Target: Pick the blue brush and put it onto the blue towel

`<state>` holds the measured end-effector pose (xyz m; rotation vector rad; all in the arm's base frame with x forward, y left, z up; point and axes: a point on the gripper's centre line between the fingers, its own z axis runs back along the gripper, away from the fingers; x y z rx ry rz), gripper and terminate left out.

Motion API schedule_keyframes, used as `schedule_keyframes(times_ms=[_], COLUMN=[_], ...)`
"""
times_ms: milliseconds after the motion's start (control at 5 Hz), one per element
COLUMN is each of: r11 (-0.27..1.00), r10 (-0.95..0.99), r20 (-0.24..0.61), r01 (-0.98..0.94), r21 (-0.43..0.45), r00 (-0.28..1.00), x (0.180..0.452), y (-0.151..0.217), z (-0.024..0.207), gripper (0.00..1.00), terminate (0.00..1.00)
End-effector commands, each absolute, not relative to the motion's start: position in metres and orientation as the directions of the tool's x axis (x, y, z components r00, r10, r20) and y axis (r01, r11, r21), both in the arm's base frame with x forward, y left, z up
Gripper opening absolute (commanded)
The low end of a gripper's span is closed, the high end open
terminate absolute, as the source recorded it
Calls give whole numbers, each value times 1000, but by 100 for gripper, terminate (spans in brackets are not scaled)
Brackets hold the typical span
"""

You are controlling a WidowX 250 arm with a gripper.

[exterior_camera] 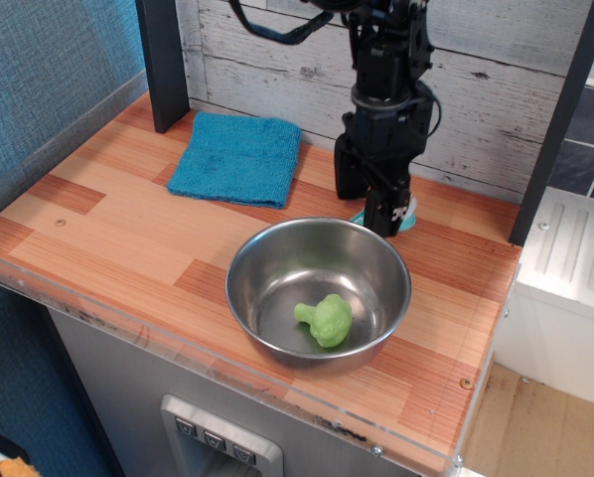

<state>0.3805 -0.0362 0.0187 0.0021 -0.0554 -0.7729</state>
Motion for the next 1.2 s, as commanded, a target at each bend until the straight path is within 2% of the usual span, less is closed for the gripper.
schedule_keyframes(times_ms=[0,200,800,1000], r11=[714,705,662,653], r10=[-701,-709,-749,-757], r20=[65,51,49,77], r01=[697,707,747,755], r21=[72,56,63,56], r00=[711,703,660,649], x=[394,391,387,390], y=[-30,-30,-32,-31], z=[26,23,33,51], gripper=[100,0,0,0], terminate=[0,0,0,0])
